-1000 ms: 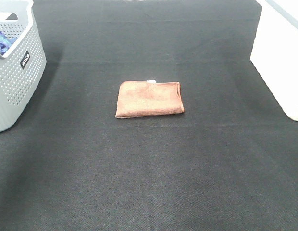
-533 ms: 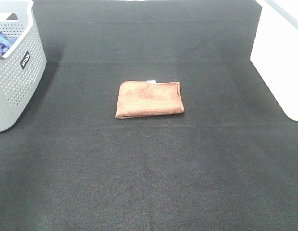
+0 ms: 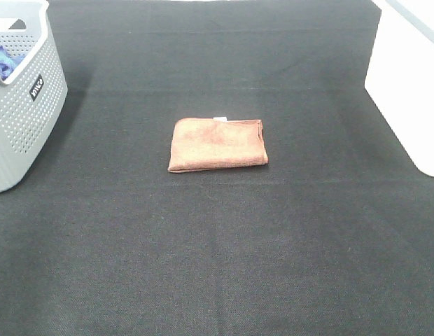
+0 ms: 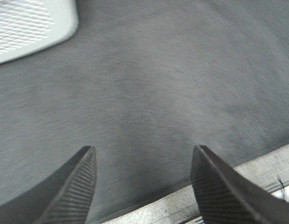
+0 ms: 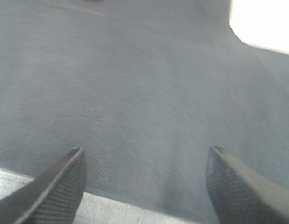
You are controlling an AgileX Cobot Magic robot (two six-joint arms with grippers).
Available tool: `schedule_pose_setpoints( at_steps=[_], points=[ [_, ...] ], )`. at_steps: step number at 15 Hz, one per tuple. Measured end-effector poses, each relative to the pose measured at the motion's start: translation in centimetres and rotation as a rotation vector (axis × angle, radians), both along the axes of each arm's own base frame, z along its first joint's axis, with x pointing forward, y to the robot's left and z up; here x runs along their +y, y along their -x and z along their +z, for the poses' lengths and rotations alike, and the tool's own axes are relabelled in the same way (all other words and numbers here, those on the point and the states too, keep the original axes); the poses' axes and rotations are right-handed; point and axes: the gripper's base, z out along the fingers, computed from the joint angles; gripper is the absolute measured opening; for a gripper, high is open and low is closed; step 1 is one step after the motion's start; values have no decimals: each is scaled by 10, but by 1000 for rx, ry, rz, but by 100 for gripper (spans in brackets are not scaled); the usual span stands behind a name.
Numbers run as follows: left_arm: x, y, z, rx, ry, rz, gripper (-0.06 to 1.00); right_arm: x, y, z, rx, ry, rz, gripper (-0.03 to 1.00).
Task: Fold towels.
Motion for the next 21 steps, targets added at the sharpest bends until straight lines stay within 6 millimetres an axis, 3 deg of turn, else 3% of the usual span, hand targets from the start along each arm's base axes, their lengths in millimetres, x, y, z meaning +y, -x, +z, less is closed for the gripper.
schedule_pose_setpoints(
  at_steps=[9,17,21],
  points=[
    [-7,1,2,-24,9,-110,58,3,0,-1,-13,-20,24,69],
    [-7,1,2,-24,10,-112,58,3,0,-1,-13,-20,24,69],
    [-4,-1,2,-25,3,-30,58,3,0,-1,-13,-20,22,69]
  ],
)
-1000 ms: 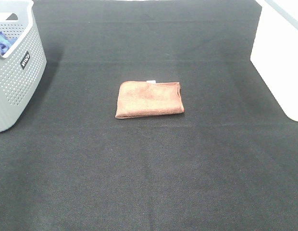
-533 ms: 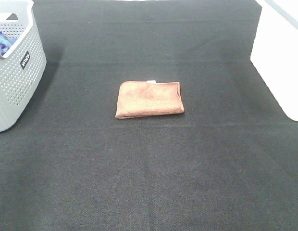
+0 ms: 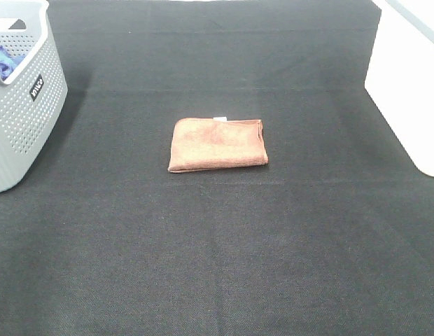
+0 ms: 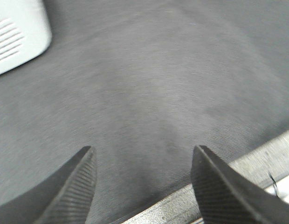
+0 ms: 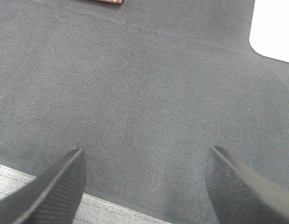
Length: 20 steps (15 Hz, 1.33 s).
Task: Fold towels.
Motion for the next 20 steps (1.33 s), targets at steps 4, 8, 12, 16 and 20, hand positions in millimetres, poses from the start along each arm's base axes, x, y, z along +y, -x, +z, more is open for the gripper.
schedule_pose_setpoints(
  at_steps=[4,8,12,16,20],
  points=[
    [6,4,1,-39,-22,97,58,-3,11,2,-85,-7,-95,69],
    [8,27,5,-192,-23,108,58,-4,27,3,-183,-16,-98,69],
    [8,47,5,-317,-13,110,58,-4,35,3,-238,-20,-98,69],
    [8,47,5,-320,-13,110,58,-4,37,3,-252,-22,-98,69],
    [8,47,5,-320,-13,110,58,-4,37,3,-252,-22,-98,69]
  ],
)
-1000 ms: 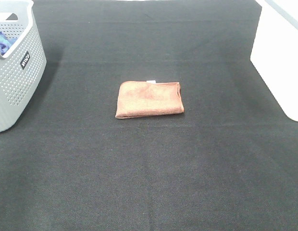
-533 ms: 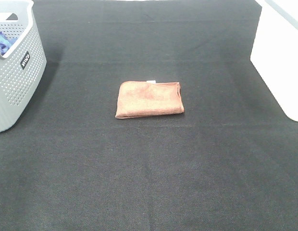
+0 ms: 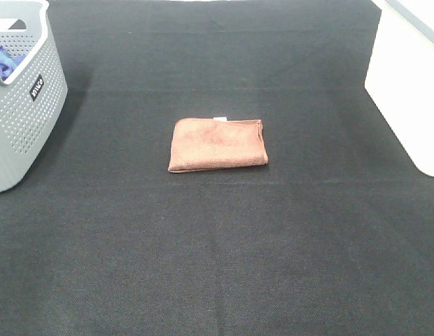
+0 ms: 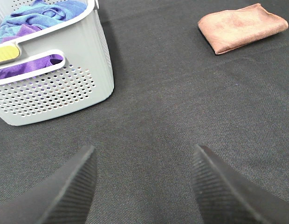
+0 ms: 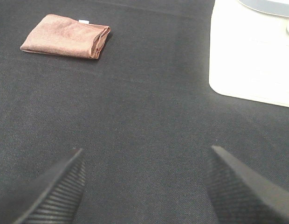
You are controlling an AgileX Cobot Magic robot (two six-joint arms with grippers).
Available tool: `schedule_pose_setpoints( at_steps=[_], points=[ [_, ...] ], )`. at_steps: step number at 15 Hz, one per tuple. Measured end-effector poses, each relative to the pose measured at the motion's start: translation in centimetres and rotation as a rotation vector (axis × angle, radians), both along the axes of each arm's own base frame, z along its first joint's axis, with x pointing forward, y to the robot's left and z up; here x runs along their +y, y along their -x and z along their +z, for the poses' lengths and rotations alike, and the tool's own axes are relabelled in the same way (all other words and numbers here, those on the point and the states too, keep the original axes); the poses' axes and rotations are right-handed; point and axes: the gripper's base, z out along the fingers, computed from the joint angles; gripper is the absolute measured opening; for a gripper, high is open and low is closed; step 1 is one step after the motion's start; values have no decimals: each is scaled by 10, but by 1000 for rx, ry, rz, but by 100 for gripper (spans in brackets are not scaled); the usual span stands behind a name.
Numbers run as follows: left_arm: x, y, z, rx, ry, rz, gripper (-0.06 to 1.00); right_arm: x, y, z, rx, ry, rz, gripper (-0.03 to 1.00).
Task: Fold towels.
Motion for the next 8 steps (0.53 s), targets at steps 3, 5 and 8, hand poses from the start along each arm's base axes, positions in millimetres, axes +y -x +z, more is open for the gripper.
schedule_pose_setpoints(
  at_steps=[3,5,8],
  points=[
    [0,0,0,0,0,0,58,0,0,0,0,0,0,69],
    [0,0,0,0,0,0,58,0,0,0,0,0,0,69],
    [0,0,0,0,0,0,58,0,0,0,0,0,0,69]
  ],
)
